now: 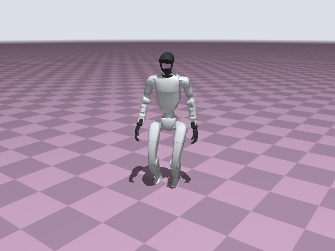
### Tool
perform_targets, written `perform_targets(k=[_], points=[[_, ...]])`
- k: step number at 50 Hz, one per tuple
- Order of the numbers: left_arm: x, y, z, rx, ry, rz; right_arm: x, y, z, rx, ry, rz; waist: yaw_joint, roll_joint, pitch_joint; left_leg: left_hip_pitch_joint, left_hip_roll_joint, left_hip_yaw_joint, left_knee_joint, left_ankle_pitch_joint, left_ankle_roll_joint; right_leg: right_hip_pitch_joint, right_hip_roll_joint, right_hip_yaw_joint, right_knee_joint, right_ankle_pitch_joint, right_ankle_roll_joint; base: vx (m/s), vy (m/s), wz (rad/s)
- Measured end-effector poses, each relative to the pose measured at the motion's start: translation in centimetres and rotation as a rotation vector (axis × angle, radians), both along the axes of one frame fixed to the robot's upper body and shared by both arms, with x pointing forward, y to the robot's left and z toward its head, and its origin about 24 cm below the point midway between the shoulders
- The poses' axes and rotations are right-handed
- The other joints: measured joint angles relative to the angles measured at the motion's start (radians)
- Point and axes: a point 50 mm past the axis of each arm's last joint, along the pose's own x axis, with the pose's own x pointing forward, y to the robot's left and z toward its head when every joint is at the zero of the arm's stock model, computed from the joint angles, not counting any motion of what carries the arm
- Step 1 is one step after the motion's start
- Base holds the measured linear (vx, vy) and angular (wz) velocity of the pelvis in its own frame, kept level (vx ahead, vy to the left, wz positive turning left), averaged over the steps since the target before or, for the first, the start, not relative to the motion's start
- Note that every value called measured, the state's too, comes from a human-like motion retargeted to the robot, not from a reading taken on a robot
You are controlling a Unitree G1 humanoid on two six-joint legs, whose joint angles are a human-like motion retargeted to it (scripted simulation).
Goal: Run
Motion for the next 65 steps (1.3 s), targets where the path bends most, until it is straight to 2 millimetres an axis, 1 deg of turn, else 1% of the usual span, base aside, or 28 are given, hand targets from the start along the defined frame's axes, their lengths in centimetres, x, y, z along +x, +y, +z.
perform_targets(k=[4, 8, 12, 14, 16, 18, 20, 22, 24, 26, 28, 32, 33, 35, 37, 38, 40, 43, 45, 48, 50, 52, 55, 57, 58, 60, 63, 65], points=[[2.4, 0.6, 0.5, 0.030, -0.065, -0.004, -0.4, 0.9, 0.0, 0.068, -0.021, -0.033, -0.090, -0.056, 0.012, 0.046, -0.091, -0.004, -0.007, -0.011, 0.024, -0.151, -0.076, 0.029, 0.408, 0.062, 0.018, 0.30, 0.06, 0.56], [8.5, 1.4, 2.6, 0.075, -0.271, -0.005, -0.9, 1.5, 0.0, 0.128, -0.029, -0.050, -0.177, -0.067, 0.017, 0.117, -0.113, -0.025, -0.079, -0.011, 0.016, -0.328, -0.097, 0.031, 0.627, 0.142, 0.020, 0.47, 0.03, 0.38], [16.5, 0.9, 7.6, 0.096, -0.618, -0.062, -1.1, 1.0, 0.4, 0.142, -0.045, -0.036, -0.243, -0.010, 0.035, 0.228, -0.043, -0.032, -0.175, 0.034, -0.056, -0.428, -0.063, -0.033, 0.533, 0.161, 0.015, 0.67, -0.01, 0.09], [19.5, 0.0, 10.8, 0.090, -0.800, -0.112, -1.0, 0.7, 0.9, 0.139, -0.068, -0.023, -0.260, 0.026, 0.040, 0.268, -0.014, -0.064, -0.193, 0.076, -0.100, -0.427, -0.026, -0.066, 0.414, 0.161, 0.009, 0.79, -0.06, -0.11], [21.3, -1.3, 13.6, 0.070, -0.951, -0.166, -0.5, 0.5, 1.4, 0.131, -0.101, -0.006, -0.264, 0.050, 0.036, 0.285, 0.011, -0.083, -0.169, 0.141, -0.142, -0.393, 0.008, -0.082, 0.299, 0.154, -0.006, 0.84, -0.08, -0.11], [21.9, -2.5, 15.3, 0.043, -1.044, -0.223, 0.2, 0.6, 2.1, 0.124, -0.143, 0.014, -0.249, 0.066, 0.028, 0.262, 0.044, -0.075, -0.048, 0.220, -0.178, -0.338, 0.037, -0.090, 0.227, 0.118, -0.039, 0.88, -0.08, -0.15], [21.7, -3.6, 15.8, 0.026, -1.077, -0.284, 1.6, 0.8, 3.0, 0.109, -0.205, 0.050, -0.213, 0.074, 0.024, 0.189, 0.089, -0.046, 0.195, 0.295, -0.192, -0.276, 0.061, -0.094, 0.221, 0.018, -0.102, 0.93, -0.07, -0.30], [20.8, -3.8, 15.2, 0.048, -1.048, -0.330, 4.2, 1.0, 4.5, 0.066, -0.303, 0.099, -0.151, 0.082, 0.034, 0.043, 0.165, -0.013, 0.507, 0.310, -0.162, -0.221, 0.100, -0.090, 0.233, -0.095, -0.163, 0.98, -0.05, -0.60], [19.4, -3.4, 13.6, 0.088, -0.970, -0.343, 7.7, 1.4, 6.7, 0.016, -0.428, 0.141, -0.050, 0.112, 0.025, -0.181, 0.267, -0.006, 0.728, 0.264, -0.118, -0.177, 0.169, -0.082, 0.155, -0.096, -0.196, 1.04, -0.01, -1.08], [17.1, -2.6, 11.4, 0.110, -0.855, -0.334, 10.4, 1.6, 8.8, -0.010, -0.543, 0.143, 0.041, 0.097, 0.010, -0.379, 0.286, 0.006, 0.779, 0.216, -0.077, -0.097, 0.160, -0.074, 0.093, -0.096, -0.180, 1.20, 0.05, -0.63], [14.1, -1.5, 9.5, 0.124, -0.737, -0.313, 11.8, 1.8, 10.4, 0.003, -0.628, 0.117, 0.090, 0.026, 0.012, -0.484, 0.214, 0.069, 0.651, 0.189, -0.045, 0.013, 0.098, -0.032, 0.067, -0.077, -0.113, 1.34, 0.10, 0.22], [8.3, 1.0, 7.1, 0.177, -0.549, -0.251, 11.6, 2.7, 10.6, 0.039, -0.655, 0.115, 0.144, -0.075, -0.005, -0.470, 0.048, 0.148, 0.129, 0.225, -0.056, 0.183, -0.001, 0.026, 0.050, 0.305, 0.059, 1.40, 0.15, 0.23], [7.3, 1.5, 6.9, 0.192, -0.518, -0.239, 11.2, 3.0, 10.2, 0.049, -0.637, 0.129, 0.136, -0.093, -0.010, -0.434, 0.007, 0.150, 0.038, 0.235, -0.050, 0.190, -0.030, 0.027, 0.115, 0.391, 0.083, 1.42, 0.15, 0.45], [6.3, 2.3, 6.8, 0.220, -0.487, -0.216, 10.2, 3.4, 9.3, 0.069, -0.591, 0.149, 0.106, -0.110, -0.018, -0.369, -0.042, 0.141, 0.006, 0.206, -0.007, 0.158, -0.082, 0.020, 0.309, 0.478, 0.082, 1.44, 0.14, 0.49], [6.4, 2.6, 6.9, 0.253, -0.493, -0.211, 8.2, 3.6, 7.6, 0.073, -0.510, 0.133, 0.059, -0.114, -0.023, -0.303, -0.058, 0.126, 0.091, 0.110, 0.048, 0.074, -0.134, 0.007, 0.530, 0.442, 0.031, 1.48, 0.09, 0.46], [7.5, 3.2, 7.3, 0.289, -0.515, -0.203, 7.4, 3.6, 6.7, 0.073, -0.466, 0.123, 0.029, -0.120, -0.012, -0.259, -0.058, 0.116, 0.129, 0.046, 0.055, 0.007, -0.154, 0.010, 0.637, 0.401, -0.004, 1.45, 0.03, 0.67], [11.2, 3.8, 8.4, 0.354, -0.598, -0.176, 6.0, 3.7, 4.9, 0.067, -0.376, 0.091, -0.059, -0.152, -0.005, -0.174, -0.105, 0.080, 0.092, -0.011, 0.057, -0.184, -0.208, 0.029, 0.774, 0.304, -0.059, 1.42, 0.01, 1.17], [17.6, 2.3, 11.7, 0.349, -0.811, -0.163, 2.7, 2.8, 2.6, 0.069, -0.229, 0.044, -0.177, -0.146, -0.009, 0.039, -0.170, 0.020, -0.043, -0.011, 0.057, -0.409, -0.216, 0.043, 0.687, 0.165, -0.080, 1.57, 0.08, 1.00], [20.5, 0.4, 14.5, 0.301, -0.978, -0.189, 0.3, 1.6, 1.7, 0.070, -0.158, -0.001, -0.204, -0.066, 0.021, 0.201, -0.106, -0.036, -0.056, 0.011, -0.021, -0.446, -0.108, -0.029, 0.469, 0.128, -0.079, 1.69, 0.01, 0.02], [22.0, -2.8, 17.5, 0.199, -1.165, -0.252, -1.6, 0.6, 1.7, 0.061, -0.143, -0.086, -0.237, 0.041, 0.015, 0.318, 0.013, -0.088, -0.028, 0.277, -0.185, -0.421, 0.048, -0.098, 0.052, 0.187, -0.042, 1.64, -0.06, 0.17], [21.8, -4.4, 17.9, 0.136, -1.204, -0.289, -2.1, 0.3, 2.1, 0.052, -0.170, -0.123, -0.226, 0.082, 0.006, 0.304, 0.081, -0.077, 0.138, 0.446, -0.249, -0.375, 0.110, -0.116, -0.058, 0.212, -0.051, 1.61, -0.05, 0.30], [20.7, -5.0, 16.9, 0.115, -1.166, -0.307, -1.3, 0.4, 2.8, 0.040, -0.220, -0.097, -0.193, 0.080, -0.006, 0.237, 0.139, -0.028, 0.371, 0.495, -0.229, -0.323, 0.120, -0.110, 0.022, 0.145, -0.111, 1.64, -0.05, 0.31], [18.7, -4.5, 14.5, 0.145, -1.039, -0.314, 2.5, 0.1, 5.2, -0.026, -0.368, -0.002, -0.110, 0.073, 0.023, 0.004, 0.263, 0.008, 0.764, 0.344, -0.119, -0.215, 0.134, -0.108, 0.191, -0.056, -0.207, 1.64, -0.06, 0.31], [17.1, -3.4, 12.4, 0.182, -0.929, -0.295, 6.0, 0.5, 7.2, -0.059, -0.487, 0.049, -0.034, 0.063, 0.014, -0.234, 0.302, 0.024, 0.840, 0.252, -0.060, -0.127, 0.129, -0.106, 0.180, -0.094, -0.209, 1.67, -0.02, 0.20], [15.9, -2.9, 11.4, 0.189, -0.874, -0.287, 7.2, 0.7, 8.0, -0.056, -0.536, 0.057, -0.001, 0.046, 0.000, -0.336, 0.295, 0.045, 0.805, 0.233, -0.045, -0.073, 0.114, -0.103, 0.162, -0.085, -0.185, 1.72, 0.03, 0.35], [12.9, -1.9, 9.8, 0.194, -0.774, -0.270, 8.3, 1.5, 9.1, -0.011, -0.600, 0.054, 0.049, -0.005, -0.026, -0.457, 0.244, 0.109, 0.602, 0.237, -0.044, 0.046, 0.094, -0.052, 0.095, 0.017, -0.104, 1.76, 0.08, 0.44], [9.0, -0.4, 8.4, 0.201, -0.661, -0.215, 8.3, 2.8, 9.6, 0.064, -0.634, 0.079, 0.090, -0.072, -0.064, -0.448, 0.108, 0.160, 0.079, 0.320, -0.115, 0.193, 0.021, -0.020, 0.074, 0.323, 0.022, 1.76, 0.13, 0.44], [7.5, 0.4, 8.2, 0.198, -0.621, -0.170, 8.3, 3.5, 9.9, 0.118, -0.647, 0.102, 0.077, -0.100, -0.082, -0.398, 0.024, 0.152, -0.127, 0.362, -0.119, 0.211, -0.043, -0.020, 0.201, 0.461, 0.051, 1.74, 0.11, 0.67]])
